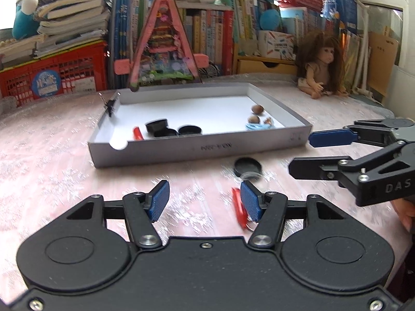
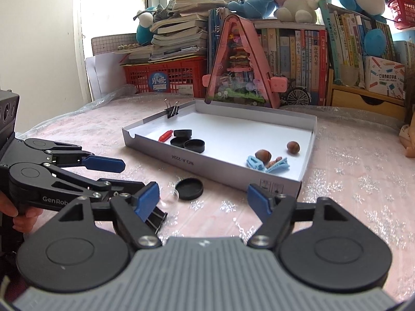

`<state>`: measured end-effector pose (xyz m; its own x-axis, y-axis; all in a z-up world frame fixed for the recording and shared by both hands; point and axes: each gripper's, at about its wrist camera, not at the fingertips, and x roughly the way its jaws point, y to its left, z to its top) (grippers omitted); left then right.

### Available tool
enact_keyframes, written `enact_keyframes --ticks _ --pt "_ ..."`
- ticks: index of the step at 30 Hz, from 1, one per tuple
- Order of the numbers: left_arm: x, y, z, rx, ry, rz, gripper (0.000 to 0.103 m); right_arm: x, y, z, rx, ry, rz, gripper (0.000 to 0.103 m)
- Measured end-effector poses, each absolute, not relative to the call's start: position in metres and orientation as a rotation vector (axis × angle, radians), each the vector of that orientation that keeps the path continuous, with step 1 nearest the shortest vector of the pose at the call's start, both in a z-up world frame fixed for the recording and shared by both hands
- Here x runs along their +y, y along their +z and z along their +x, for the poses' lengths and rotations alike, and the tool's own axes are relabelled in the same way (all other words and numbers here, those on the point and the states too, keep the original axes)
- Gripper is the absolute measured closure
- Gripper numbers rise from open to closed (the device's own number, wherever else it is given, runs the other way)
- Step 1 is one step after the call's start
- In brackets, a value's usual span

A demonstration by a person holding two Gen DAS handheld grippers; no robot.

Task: Organize rigid objects
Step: 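Grasp a red marker with the left tool while the right tool grasps a black binder clip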

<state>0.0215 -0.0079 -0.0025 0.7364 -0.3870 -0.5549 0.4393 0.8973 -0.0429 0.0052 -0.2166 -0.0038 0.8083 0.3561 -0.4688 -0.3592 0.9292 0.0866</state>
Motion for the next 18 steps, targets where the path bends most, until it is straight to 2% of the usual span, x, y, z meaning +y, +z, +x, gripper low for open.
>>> enact_keyframes --ticks 4,7,9,12,18 --pt "-0.011 -0.006 0.018 0.612 -0.501 0.096 0.051 -0.219 -0.008 0.004 0.513 0.375 0.002 0.019" --pt "-0.015 -0.01 0.017 0.63 -0.526 0.099 0.06 -0.22 -0.011 0.003 0.52 0.371 0.004 0.019" --pt "-0.017 -0.012 0.017 0.627 -0.532 0.102 0.072 -0.22 -0.011 0.002 0.522 0.371 0.004 0.019" --pt "-0.019 -0.013 0.016 0.624 -0.53 0.107 0.084 -0.22 -0.012 0.001 0.525 0.374 0.005 0.019" --pt "-0.015 -0.012 0.019 0.621 -0.495 0.107 0.092 -0.215 -0.015 0.0 0.534 0.402 0.004 0.019"
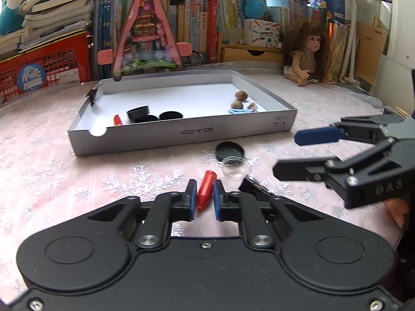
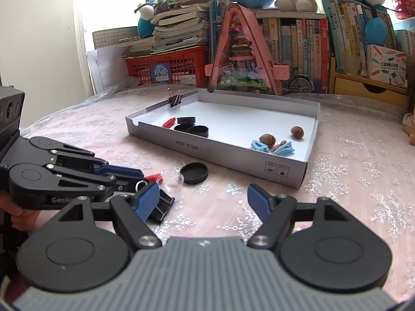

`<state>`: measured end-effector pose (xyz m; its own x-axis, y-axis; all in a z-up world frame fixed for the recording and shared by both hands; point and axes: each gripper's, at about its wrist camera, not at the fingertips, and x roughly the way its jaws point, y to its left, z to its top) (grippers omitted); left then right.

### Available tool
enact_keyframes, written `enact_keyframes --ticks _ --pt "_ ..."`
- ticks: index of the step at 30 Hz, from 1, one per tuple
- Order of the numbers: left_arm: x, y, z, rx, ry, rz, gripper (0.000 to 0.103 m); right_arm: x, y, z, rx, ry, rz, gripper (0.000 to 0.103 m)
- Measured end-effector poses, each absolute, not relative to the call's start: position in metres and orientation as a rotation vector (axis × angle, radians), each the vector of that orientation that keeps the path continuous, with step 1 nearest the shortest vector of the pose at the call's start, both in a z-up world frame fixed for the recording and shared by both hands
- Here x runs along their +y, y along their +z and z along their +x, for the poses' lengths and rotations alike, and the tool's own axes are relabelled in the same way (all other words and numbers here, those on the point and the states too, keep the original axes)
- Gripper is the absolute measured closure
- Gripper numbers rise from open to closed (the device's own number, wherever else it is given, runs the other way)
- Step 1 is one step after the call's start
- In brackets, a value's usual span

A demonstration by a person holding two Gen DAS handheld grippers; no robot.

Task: Organize rigid objects
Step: 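Grasp a red marker with the left tool while the right tool grasps a black binder clip, then carry the marker into the tray and open the left tool while the right tool releases the binder clip there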

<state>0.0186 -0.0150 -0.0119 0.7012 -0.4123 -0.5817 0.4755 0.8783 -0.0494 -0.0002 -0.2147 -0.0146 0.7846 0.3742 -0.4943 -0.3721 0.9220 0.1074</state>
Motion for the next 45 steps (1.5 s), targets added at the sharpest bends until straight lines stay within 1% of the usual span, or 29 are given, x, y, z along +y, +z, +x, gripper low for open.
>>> enact_keyframes --ticks 8,10,13,21,23,27,34,36,45 --pt "-0.005 -0.01 0.028 0.621 -0.42 0.1 0.093 -0.195 -0.018 -0.005 0.557 0.476 -0.03 0.019" --pt "-0.004 -0.01 0.028 0.62 -0.414 0.099 0.093 -0.188 -0.018 -0.007 0.56 0.487 -0.047 0.022" --pt "-0.003 -0.01 0.028 0.619 -0.408 0.099 0.093 -0.179 -0.021 -0.007 0.569 0.495 -0.075 0.031" --pt "0.0 -0.011 0.029 0.619 -0.386 0.092 0.093 -0.162 -0.026 -0.005 0.584 0.473 -0.122 0.067" --pt "0.0 -0.011 0.029 0.619 -0.384 0.092 0.093 -0.163 -0.026 -0.005 0.584 0.458 -0.118 0.071" --pt "0.0 -0.011 0.029 0.618 -0.379 0.087 0.093 -0.165 -0.024 -0.004 0.582 0.386 -0.126 0.075" --pt "-0.001 -0.011 0.032 0.616 -0.366 0.078 0.093 -0.179 -0.019 0.0 0.585 0.299 -0.105 0.076" --pt "-0.001 -0.011 0.032 0.615 -0.364 0.076 0.093 -0.182 -0.018 0.0 0.581 0.289 -0.098 0.078" --pt "-0.002 -0.01 0.036 0.614 -0.355 0.07 0.093 -0.188 -0.016 0.001 0.575 0.257 -0.083 0.078"
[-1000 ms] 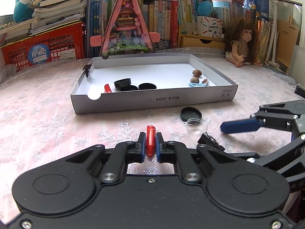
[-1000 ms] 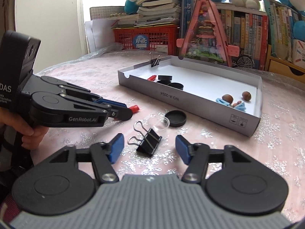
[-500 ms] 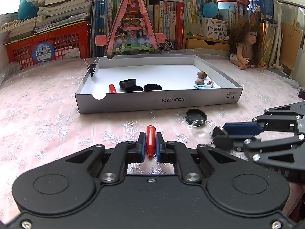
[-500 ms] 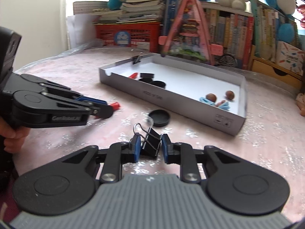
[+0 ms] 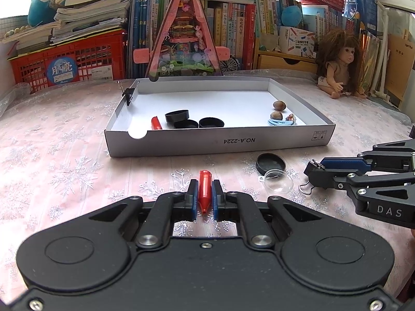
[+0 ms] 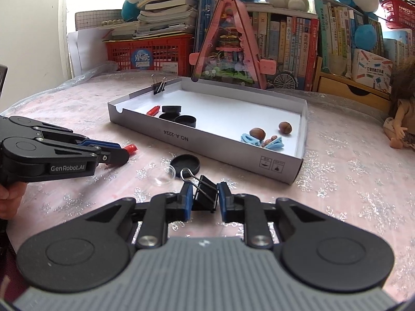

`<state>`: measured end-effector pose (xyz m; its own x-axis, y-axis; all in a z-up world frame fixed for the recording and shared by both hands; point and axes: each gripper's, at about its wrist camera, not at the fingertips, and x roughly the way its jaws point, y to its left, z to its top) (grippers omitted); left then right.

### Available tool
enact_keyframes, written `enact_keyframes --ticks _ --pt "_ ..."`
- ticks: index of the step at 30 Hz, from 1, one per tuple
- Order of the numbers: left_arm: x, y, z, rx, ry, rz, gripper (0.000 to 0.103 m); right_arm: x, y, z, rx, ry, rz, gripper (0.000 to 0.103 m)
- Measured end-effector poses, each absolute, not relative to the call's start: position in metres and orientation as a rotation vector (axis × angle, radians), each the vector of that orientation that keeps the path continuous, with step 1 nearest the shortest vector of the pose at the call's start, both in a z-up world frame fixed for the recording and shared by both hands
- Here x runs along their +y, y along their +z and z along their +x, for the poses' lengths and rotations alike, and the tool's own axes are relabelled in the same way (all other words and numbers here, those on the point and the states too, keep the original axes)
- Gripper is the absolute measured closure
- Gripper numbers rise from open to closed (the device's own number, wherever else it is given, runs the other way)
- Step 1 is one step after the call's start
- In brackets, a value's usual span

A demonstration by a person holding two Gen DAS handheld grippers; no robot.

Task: Organize rigid objects
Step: 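Carry the marker into the tray and open the left tool while the right tool releases the binder clip there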

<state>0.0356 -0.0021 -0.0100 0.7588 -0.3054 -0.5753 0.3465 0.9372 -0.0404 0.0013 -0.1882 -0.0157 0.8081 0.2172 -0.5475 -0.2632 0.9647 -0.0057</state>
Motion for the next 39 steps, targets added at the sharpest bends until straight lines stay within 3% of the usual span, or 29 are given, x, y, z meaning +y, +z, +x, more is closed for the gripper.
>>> enact_keyframes --ticks 22,39 --pt "0.005 0.015 0.061 0.56 -0.311 0.007 0.093 -0.219 0.007 0.028 0.521 0.168 0.011 0.078" --pt "0.004 0.042 0.198 0.558 -0.285 -0.155 0.093 -0.264 0.023 0.139 0.574 0.156 0.289 0.078"
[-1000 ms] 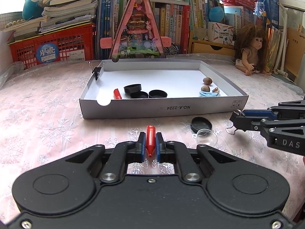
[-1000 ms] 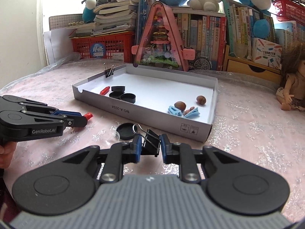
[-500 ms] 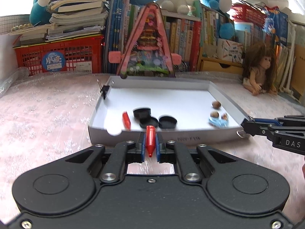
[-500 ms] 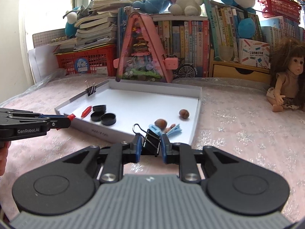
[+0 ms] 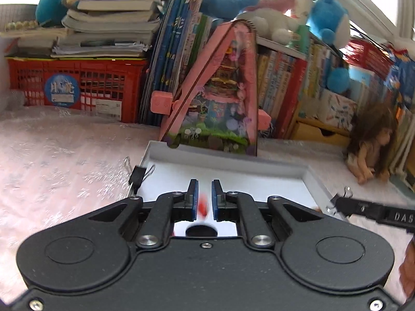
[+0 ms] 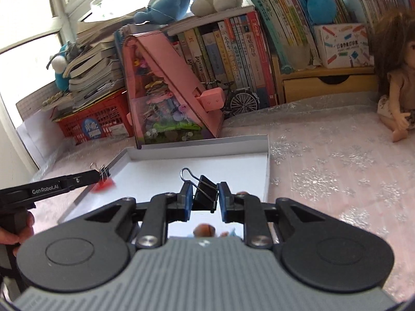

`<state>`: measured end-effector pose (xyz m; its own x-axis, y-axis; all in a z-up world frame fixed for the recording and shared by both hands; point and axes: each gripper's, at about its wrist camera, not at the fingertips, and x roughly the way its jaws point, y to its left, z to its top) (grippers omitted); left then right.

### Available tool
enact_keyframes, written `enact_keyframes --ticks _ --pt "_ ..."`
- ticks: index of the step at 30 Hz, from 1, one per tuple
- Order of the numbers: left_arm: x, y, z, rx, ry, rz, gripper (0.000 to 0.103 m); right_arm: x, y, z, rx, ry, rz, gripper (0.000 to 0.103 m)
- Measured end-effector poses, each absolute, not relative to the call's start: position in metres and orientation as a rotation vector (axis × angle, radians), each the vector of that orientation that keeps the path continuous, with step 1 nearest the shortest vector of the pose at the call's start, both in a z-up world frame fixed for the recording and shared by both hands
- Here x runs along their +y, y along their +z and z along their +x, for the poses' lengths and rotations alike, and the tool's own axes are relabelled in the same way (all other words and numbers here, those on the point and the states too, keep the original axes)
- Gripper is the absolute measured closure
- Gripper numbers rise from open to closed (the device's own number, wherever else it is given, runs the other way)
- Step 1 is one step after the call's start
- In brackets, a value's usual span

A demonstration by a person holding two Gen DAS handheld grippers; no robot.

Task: Organize rigid objects
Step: 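Carry the marker into the tray and open the left tool while the right tool releases the binder clip there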

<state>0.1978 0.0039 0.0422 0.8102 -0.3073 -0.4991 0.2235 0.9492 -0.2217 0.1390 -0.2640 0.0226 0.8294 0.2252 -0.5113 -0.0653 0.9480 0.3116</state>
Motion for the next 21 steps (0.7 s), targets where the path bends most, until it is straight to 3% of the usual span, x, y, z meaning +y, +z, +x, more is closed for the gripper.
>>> enact_keyframes --ticks 8,21 --pt "-0.015 0.03 0.237 0.598 -0.288 -0.101 0.093 -0.265 0.006 0.18 0.642 0.124 0.314 0.078" --pt "-0.03 0.005 0.238 0.641 -0.285 -0.041 0.093 -0.255 -0.008 0.185 0.67 0.151 0.254 0.077"
